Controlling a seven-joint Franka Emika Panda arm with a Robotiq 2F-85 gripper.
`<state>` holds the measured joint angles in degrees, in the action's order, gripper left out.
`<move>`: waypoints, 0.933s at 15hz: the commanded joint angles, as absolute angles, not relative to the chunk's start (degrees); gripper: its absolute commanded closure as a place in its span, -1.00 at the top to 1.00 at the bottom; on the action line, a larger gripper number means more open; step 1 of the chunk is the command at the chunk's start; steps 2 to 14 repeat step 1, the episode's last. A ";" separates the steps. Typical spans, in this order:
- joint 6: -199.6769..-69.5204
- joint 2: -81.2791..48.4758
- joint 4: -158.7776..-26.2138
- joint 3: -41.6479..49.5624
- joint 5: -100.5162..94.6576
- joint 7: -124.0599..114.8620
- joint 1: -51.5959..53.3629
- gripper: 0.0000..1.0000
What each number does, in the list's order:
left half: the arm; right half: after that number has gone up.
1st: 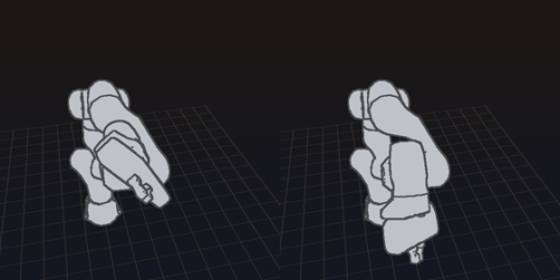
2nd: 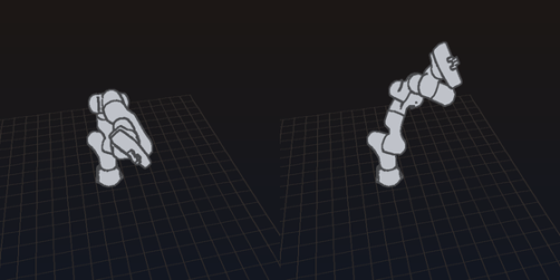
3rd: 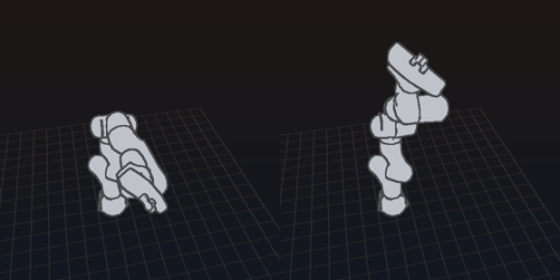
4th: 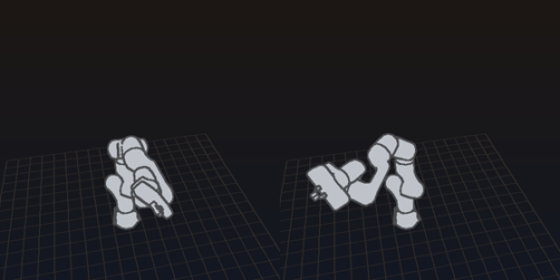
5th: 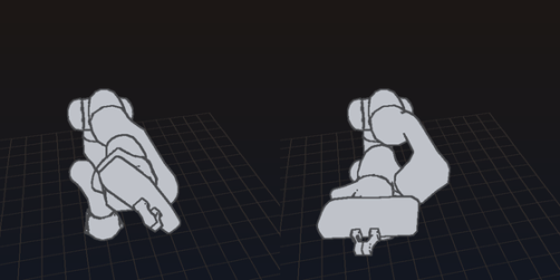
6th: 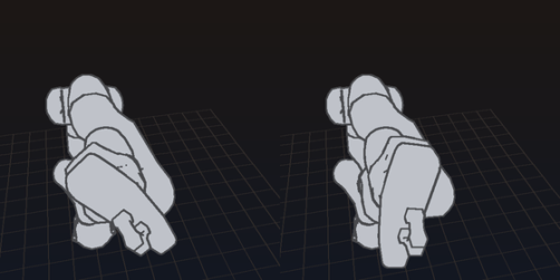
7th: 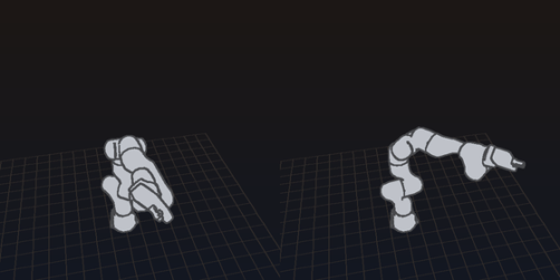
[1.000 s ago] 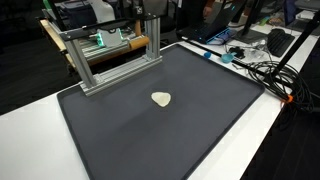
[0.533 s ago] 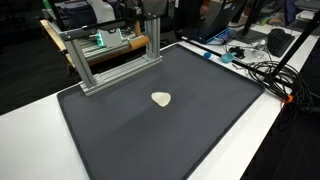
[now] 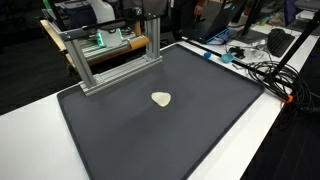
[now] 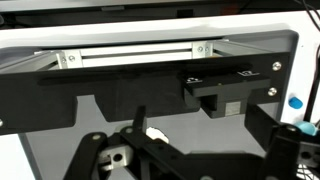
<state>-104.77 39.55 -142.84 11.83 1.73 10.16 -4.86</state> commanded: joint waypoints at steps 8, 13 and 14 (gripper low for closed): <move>-104.88 40.78 -142.69 12.38 2.02 11.04 -5.89 1.00; -104.88 40.78 -142.69 12.38 2.02 11.04 -5.89 1.00; -104.88 40.78 -142.69 12.38 2.02 11.04 -5.89 1.00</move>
